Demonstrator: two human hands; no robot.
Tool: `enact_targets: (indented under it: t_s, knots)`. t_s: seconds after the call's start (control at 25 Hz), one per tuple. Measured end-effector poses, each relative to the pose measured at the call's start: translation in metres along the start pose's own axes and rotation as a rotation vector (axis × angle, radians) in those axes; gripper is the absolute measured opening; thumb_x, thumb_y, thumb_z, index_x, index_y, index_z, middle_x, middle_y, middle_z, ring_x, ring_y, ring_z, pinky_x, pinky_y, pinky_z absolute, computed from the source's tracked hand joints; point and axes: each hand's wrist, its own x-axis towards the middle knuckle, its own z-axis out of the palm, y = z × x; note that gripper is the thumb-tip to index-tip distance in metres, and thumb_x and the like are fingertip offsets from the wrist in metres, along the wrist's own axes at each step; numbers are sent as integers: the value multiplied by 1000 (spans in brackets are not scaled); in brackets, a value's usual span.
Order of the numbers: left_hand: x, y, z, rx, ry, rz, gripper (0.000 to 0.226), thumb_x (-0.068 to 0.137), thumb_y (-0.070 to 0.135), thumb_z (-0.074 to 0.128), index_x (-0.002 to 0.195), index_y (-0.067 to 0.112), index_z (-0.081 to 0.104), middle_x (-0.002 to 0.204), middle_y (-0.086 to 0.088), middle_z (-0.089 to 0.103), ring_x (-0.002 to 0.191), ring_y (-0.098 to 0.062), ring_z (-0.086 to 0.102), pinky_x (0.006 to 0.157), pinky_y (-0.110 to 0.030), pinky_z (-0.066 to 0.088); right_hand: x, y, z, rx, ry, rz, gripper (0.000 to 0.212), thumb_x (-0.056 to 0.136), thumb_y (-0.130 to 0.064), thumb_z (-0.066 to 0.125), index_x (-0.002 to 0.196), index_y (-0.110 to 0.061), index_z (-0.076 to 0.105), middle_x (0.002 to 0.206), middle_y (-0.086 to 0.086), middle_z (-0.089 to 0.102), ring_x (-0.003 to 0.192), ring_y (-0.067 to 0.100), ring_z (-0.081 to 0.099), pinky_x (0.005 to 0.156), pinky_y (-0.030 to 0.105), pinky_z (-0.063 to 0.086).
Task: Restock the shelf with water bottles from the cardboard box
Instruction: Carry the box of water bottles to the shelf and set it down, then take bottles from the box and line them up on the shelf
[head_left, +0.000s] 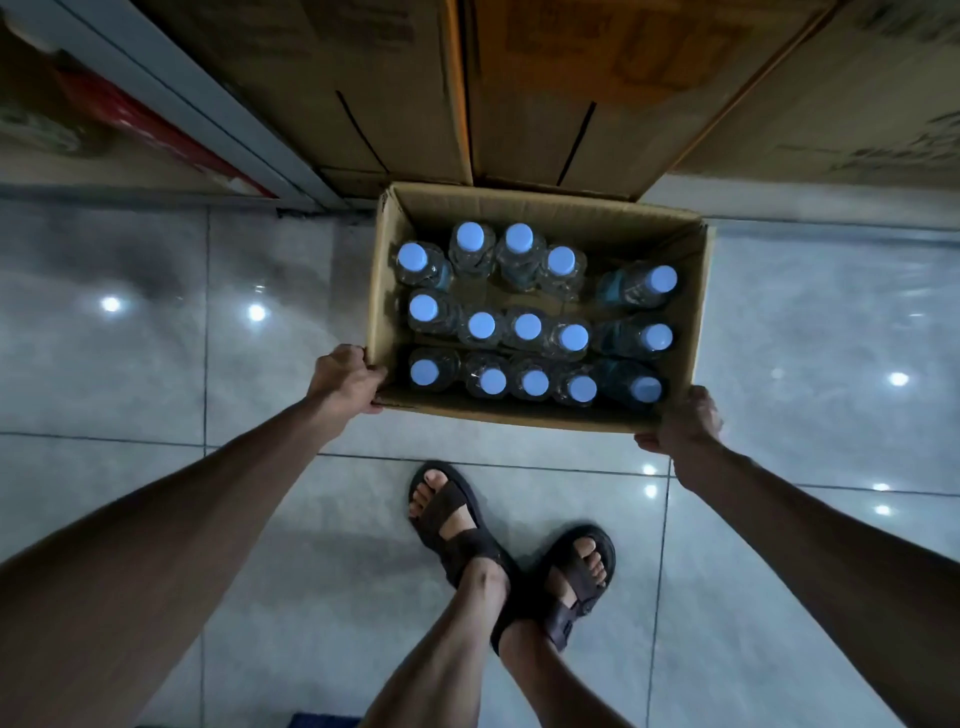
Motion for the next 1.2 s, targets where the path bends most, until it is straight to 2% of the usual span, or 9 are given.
enact_targets:
  t_s: [0.16,0.28,0.36,0.44,0.56,0.72,0.84,1.04,1.2]
  knots:
    - [-4,0,9,16,22,-6,29,83,12,70,110,3,63,108,-15,65,87,-28,70,72,-40,62,0,5,-7,139,38,-17,35,96,-10,47,131,-13,53,114,12,49,91,41,61,69,49,59]
    - [-22,7,3,44,2,-40,29,79,17,72,104,5,64,106,-17,68,87,-29,71,76,-42,61,-34,22,-18,-193,134,-109,53,87,-19,52,139,-14,41,133,23,46,112,43,55,94,52,47]
    - [-34,16,-6,80,3,-57,25,79,21,70,98,6,65,97,-19,70,82,-31,72,73,-42,61,-70,29,-11,-407,120,-413,49,88,-12,52,135,-8,41,133,23,42,110,39,51,88,43,45]
    - [-31,24,-16,172,-5,-20,24,77,23,65,96,9,65,95,-20,70,83,-33,71,64,-35,61,-103,21,20,-449,-85,-672,40,84,-5,55,124,-12,54,117,15,55,99,33,56,76,30,42]
    - [-12,33,-22,179,-71,51,26,82,25,58,105,16,63,103,-14,69,86,-32,70,59,-35,61,-112,8,89,-604,-337,-863,38,86,-16,57,123,-21,59,112,11,63,98,35,63,76,35,52]
    - [16,29,-26,293,-160,112,18,84,23,59,103,23,59,100,-13,69,81,-34,71,63,-48,61,-120,-12,174,-861,-233,-910,35,92,-28,50,126,-24,51,113,11,58,95,37,63,63,34,39]
    - [30,26,-30,283,-232,86,22,81,13,59,102,18,59,97,-21,69,75,-35,72,68,-48,61,-112,-22,204,-1046,-139,-936,32,97,-19,43,128,-19,50,109,11,64,97,31,64,65,33,34]
    - [10,26,-43,353,-175,125,48,76,8,68,121,18,56,101,-10,70,84,-23,68,74,-30,57,-123,-20,191,-805,-157,-947,35,94,-16,45,129,-15,43,89,14,68,82,36,64,60,36,36]
    - [-63,45,-65,368,-288,280,86,68,12,83,141,23,39,132,0,54,115,-18,53,91,-24,44,-167,-40,109,-288,-206,-732,23,84,-34,63,101,-22,53,79,9,67,73,30,59,63,36,48]
